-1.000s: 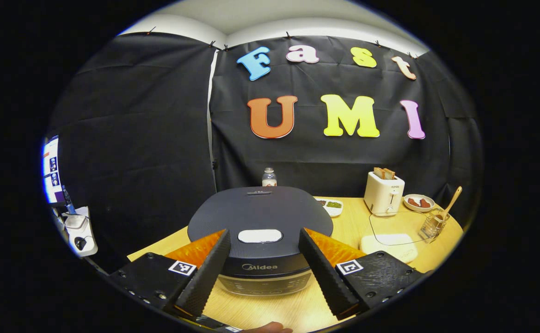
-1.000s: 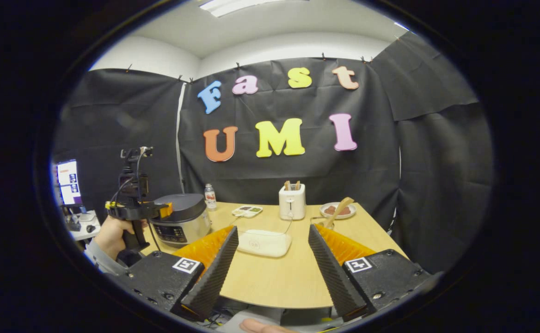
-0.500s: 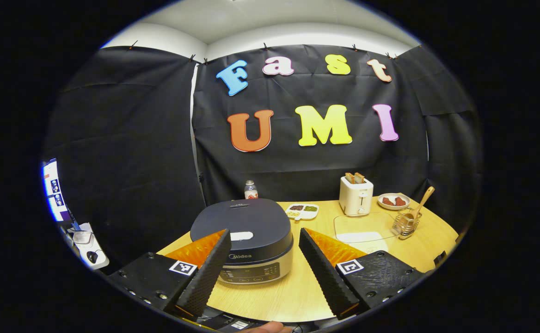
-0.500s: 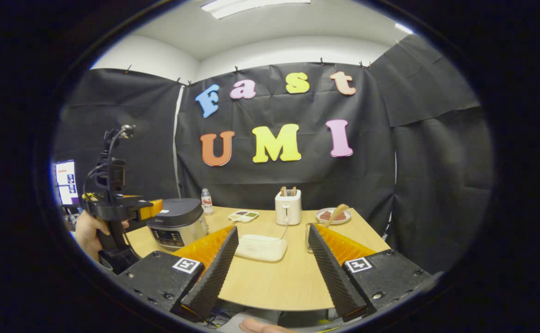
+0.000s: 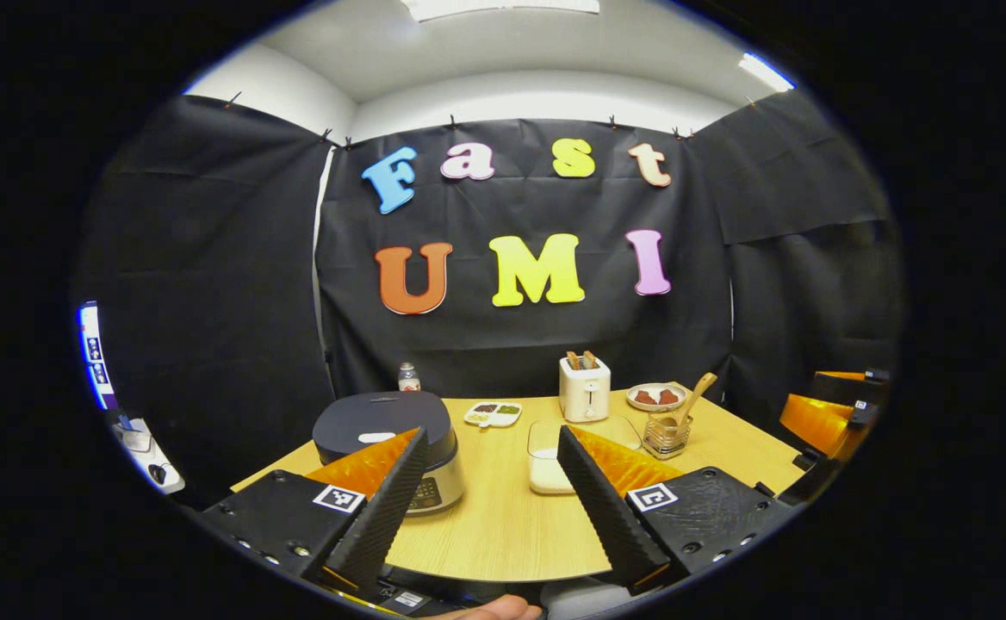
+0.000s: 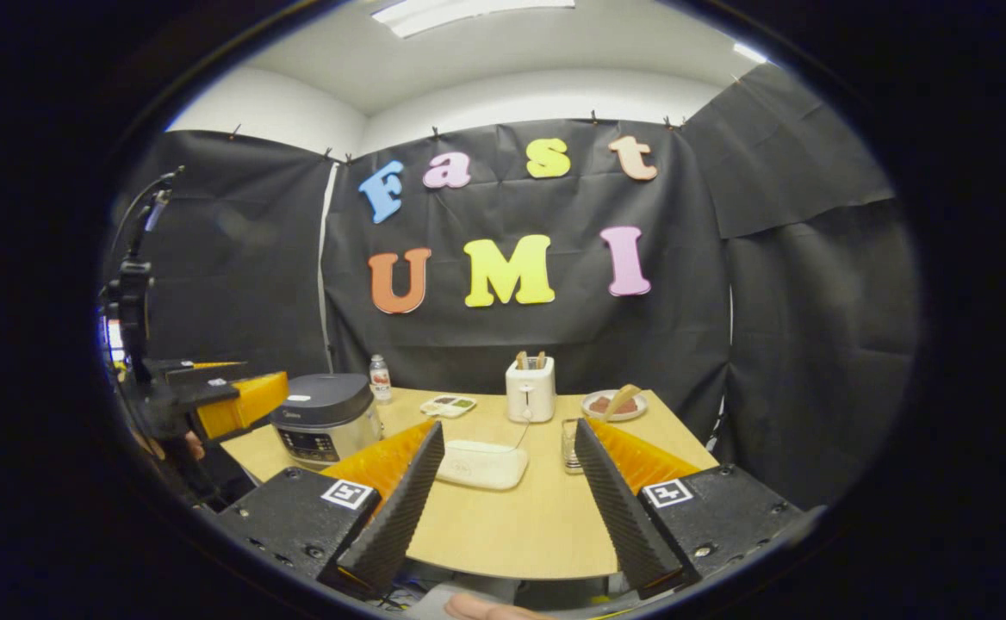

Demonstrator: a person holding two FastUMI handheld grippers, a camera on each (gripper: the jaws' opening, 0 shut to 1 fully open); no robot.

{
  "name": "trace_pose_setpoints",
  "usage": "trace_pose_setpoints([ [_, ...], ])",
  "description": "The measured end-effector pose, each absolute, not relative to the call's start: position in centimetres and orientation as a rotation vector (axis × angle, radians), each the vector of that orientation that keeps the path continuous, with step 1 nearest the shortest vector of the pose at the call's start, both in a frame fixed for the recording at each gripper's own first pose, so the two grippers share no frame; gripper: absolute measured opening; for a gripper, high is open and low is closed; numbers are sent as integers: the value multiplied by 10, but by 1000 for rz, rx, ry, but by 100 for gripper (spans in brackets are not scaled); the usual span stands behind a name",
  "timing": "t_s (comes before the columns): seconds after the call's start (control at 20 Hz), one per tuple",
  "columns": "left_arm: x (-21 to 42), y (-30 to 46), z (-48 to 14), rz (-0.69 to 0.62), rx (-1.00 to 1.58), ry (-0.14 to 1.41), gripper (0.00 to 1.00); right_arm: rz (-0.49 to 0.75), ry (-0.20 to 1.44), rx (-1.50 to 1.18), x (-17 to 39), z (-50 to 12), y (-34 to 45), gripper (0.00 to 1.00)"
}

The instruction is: Close the left gripper, press the button to open the rice cooker; take a wooden spoon from the chopstick holder with the right hand, scoop a spoonful of rice and pour it into the rice cooker, then put the wooden spoon back into the chopstick holder.

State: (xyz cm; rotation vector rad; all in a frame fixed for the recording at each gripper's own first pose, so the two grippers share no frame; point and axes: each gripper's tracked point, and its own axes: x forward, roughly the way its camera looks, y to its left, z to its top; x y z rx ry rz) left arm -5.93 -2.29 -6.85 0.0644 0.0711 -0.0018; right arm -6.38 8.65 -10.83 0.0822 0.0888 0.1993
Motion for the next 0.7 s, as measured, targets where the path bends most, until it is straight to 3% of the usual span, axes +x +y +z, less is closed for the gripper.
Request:
trace_pose_setpoints([
  [0.35, -89, -55, -67, -19, 65, 6, 96, 162, 81, 89, -64, -108, 71, 95],
  [0.6, -100, -57, -66, -33, 38, -30, 96, 145, 80, 87, -69, -108, 63, 100],
  [0.7, -101, -55, -65, -27, 11, -44, 96, 138, 76, 88, -69, -108, 61, 95],
])
